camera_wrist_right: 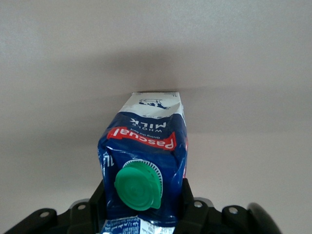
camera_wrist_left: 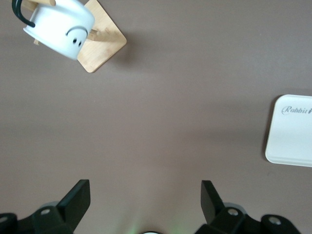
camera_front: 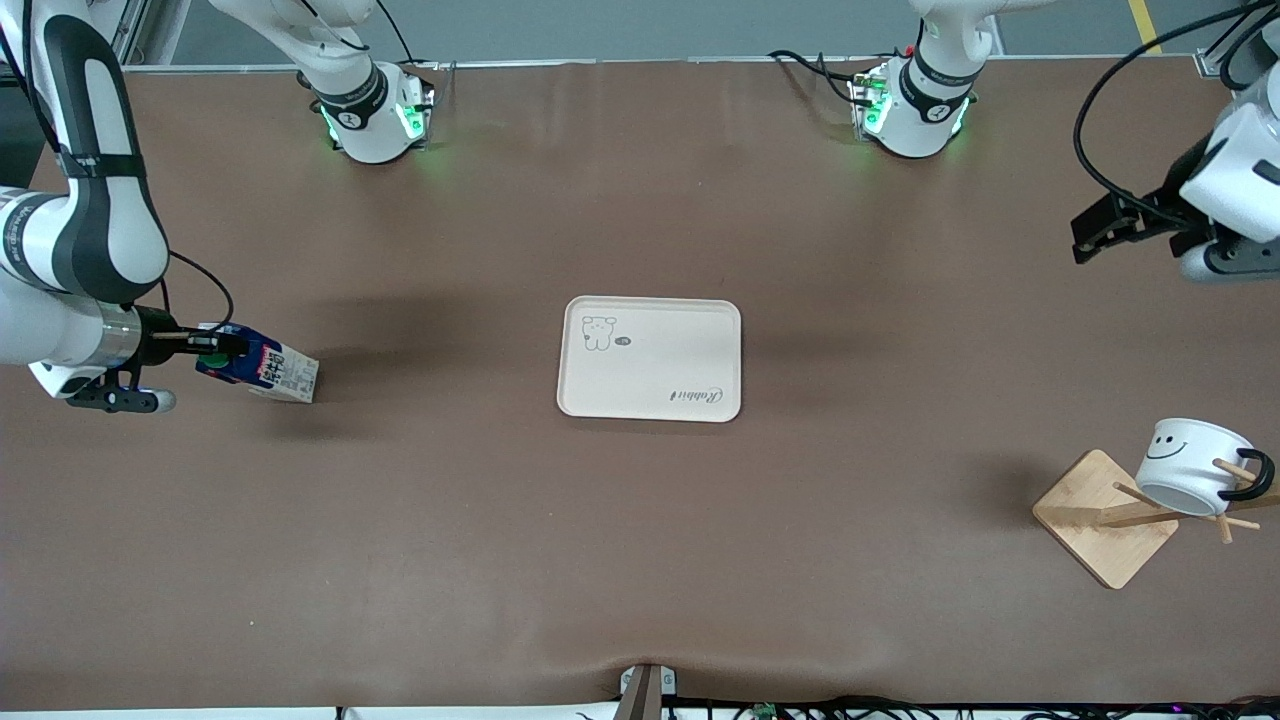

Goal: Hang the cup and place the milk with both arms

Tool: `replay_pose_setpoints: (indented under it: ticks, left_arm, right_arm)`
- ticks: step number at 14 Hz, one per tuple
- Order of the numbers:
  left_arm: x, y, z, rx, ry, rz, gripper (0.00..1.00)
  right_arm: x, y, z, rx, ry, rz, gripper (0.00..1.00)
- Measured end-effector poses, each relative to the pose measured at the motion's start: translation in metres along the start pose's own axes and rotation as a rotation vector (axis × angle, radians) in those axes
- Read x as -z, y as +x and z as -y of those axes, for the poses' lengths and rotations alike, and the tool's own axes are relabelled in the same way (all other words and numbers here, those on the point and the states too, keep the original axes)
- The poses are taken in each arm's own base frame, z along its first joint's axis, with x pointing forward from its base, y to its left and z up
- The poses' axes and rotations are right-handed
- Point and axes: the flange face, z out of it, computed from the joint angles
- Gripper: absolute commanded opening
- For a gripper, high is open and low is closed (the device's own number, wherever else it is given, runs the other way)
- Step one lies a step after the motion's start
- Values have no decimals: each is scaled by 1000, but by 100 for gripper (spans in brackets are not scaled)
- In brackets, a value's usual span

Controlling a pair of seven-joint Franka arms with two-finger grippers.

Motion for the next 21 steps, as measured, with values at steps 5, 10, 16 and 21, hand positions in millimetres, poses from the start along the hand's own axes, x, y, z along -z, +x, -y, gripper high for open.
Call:
replay_pose_setpoints:
  ticks: [5,10,16,21]
  left_arm:
    - [-4,-17,0,1,5,-24,100]
    - [-8,-18,-2,0,-14,-14,100]
    - [-8,-18,0,3,-14,-10,100]
    - [-2,-23,2,7,-14,-20,100]
  right_arm:
    - [-4,-1,0,0,1,8,58]
    - [-6,-2,0,0,1,12,82]
    - [-16,-1,-1,-1,2,31,89]
    - [-17,0,1,0,2,34,100]
